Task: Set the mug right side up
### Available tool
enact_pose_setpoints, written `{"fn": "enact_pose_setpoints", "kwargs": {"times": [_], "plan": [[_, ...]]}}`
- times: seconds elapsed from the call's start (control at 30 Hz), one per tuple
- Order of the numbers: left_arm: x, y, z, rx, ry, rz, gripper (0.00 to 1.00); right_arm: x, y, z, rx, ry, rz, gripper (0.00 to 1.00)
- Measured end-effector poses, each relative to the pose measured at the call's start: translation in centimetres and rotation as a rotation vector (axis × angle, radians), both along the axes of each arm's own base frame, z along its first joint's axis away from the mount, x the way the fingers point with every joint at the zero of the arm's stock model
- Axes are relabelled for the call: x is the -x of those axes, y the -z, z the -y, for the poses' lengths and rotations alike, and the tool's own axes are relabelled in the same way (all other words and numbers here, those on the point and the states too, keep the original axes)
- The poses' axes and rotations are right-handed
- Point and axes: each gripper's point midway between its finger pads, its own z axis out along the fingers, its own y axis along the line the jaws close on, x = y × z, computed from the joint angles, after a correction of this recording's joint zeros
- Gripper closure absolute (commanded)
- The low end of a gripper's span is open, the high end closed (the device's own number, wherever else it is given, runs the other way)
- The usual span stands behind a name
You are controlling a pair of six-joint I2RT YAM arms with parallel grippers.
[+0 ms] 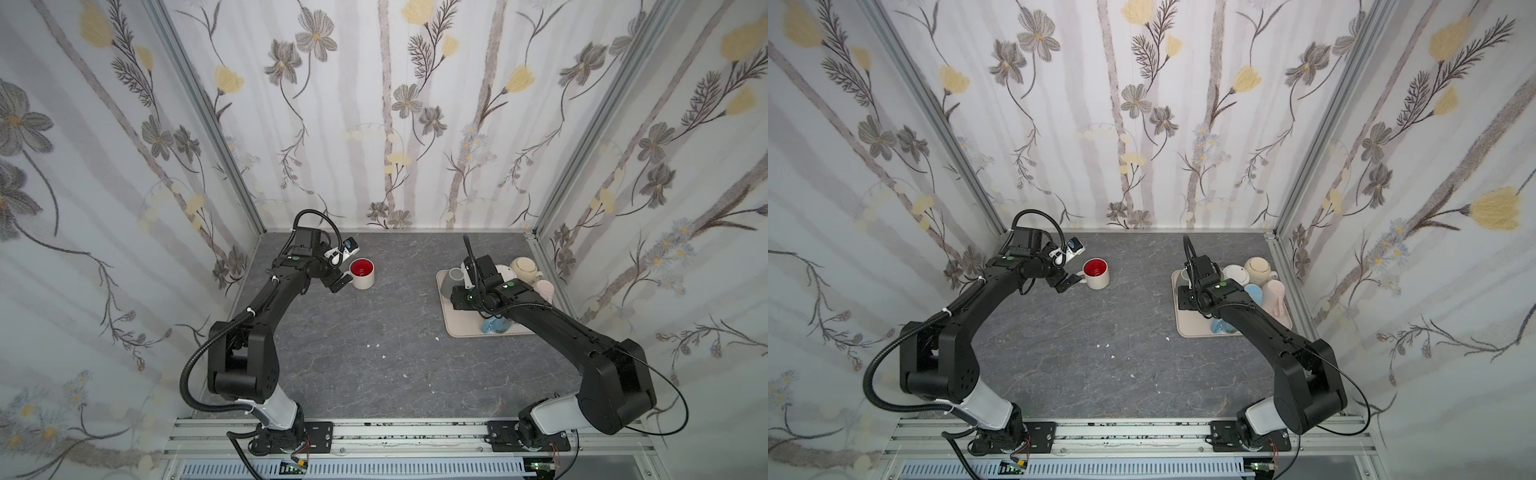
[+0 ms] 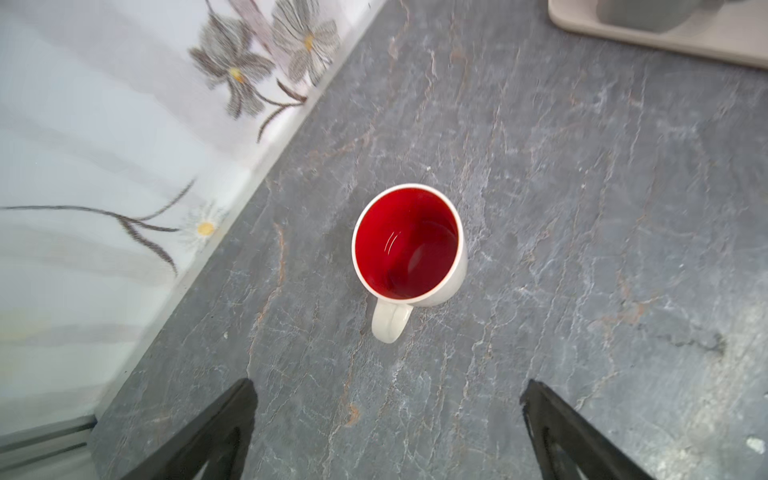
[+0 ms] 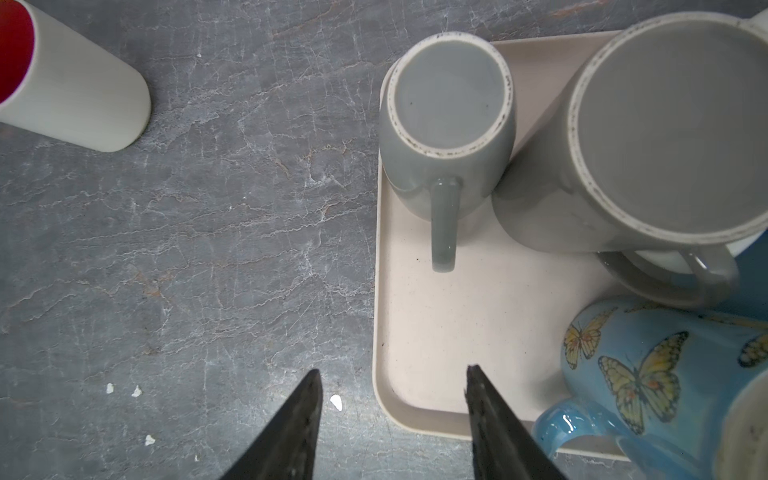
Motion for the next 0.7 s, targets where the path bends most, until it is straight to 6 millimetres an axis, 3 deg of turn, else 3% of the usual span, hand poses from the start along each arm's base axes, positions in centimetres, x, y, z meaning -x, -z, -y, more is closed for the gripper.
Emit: {"fn": "enact_pose_setpoints", "kwargs": {"times": [0.2, 0.37, 0.53, 0.7], "plan": [[1.8, -4.0, -0.4, 0.265, -0.23, 0.053, 0.0, -1.3, 1.2, -0.3, 0.052, 0.003, -0.016, 0.45], [2.4, -7.2, 0.4, 0.493, -0.288, 0.081, 0.0, -3.0, 1.2, -0.3, 0.089, 0.02, 0.006, 0.5], [3.0, -6.4, 1.9, 0.654, -0.332, -0.025, 0.0, -4.6, 2.7, -0.2, 0.134, 0.02, -0.009, 0.52], [7.2, -5.1, 6.3, 0.675, -0.271, -0.117, 0.05, -5.3, 3.6, 0.5, 0.166, 0.023, -0.017, 0.49]]}}
